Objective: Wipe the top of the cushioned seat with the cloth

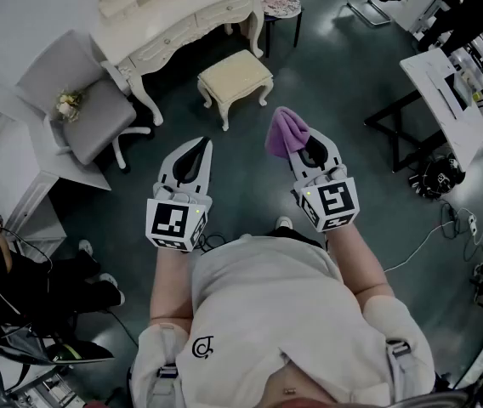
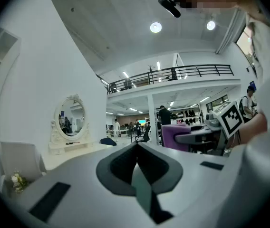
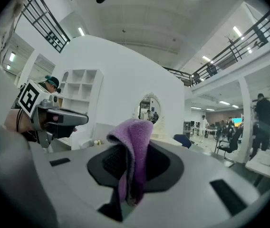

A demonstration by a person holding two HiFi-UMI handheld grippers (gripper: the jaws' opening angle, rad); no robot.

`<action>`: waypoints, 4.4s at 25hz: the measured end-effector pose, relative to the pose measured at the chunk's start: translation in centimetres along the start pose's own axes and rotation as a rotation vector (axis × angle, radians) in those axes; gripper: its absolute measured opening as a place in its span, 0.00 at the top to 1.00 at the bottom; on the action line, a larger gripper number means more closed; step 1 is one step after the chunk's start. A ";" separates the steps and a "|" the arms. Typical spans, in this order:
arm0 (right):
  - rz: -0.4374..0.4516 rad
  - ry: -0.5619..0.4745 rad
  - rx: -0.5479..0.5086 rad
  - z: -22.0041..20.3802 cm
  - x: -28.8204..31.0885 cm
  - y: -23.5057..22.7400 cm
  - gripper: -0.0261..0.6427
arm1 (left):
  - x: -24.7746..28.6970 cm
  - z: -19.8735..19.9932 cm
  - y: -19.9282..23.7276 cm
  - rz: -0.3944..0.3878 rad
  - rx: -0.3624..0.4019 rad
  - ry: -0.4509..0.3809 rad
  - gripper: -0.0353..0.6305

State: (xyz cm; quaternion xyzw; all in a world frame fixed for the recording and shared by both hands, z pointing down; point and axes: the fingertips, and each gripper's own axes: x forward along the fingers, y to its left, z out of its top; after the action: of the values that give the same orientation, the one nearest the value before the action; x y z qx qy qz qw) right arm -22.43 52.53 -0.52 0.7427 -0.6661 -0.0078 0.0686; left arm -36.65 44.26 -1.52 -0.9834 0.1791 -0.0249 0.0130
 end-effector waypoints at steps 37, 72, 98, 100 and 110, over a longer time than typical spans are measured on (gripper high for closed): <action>0.331 0.055 0.013 -5.1 18.0 -15.8 0.84 | 20.3 -3.1 3.8 0.263 -0.038 0.060 0.93; 0.565 0.428 0.031 -27.6 57.8 -12.7 0.84 | 40.2 -22.6 32.6 0.417 -0.256 0.106 0.93; 0.761 0.717 0.053 -56.8 70.4 -2.3 0.83 | 41.3 -48.2 36.4 0.609 -0.463 0.139 0.93; 0.762 0.736 0.021 -57.4 70.8 -1.9 0.83 | 41.4 -48.2 36.6 0.612 -0.472 0.137 0.93; 0.766 0.850 -0.007 -58.9 72.1 -2.8 0.83 | 42.6 -48.6 36.4 0.588 -0.495 0.150 0.93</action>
State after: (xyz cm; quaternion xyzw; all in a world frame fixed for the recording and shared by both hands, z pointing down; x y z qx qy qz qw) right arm -5.47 -13.23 63.28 0.3861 -0.8016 0.3148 0.3307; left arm -12.28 -5.68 47.62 -0.8590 0.4542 -0.0480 -0.2313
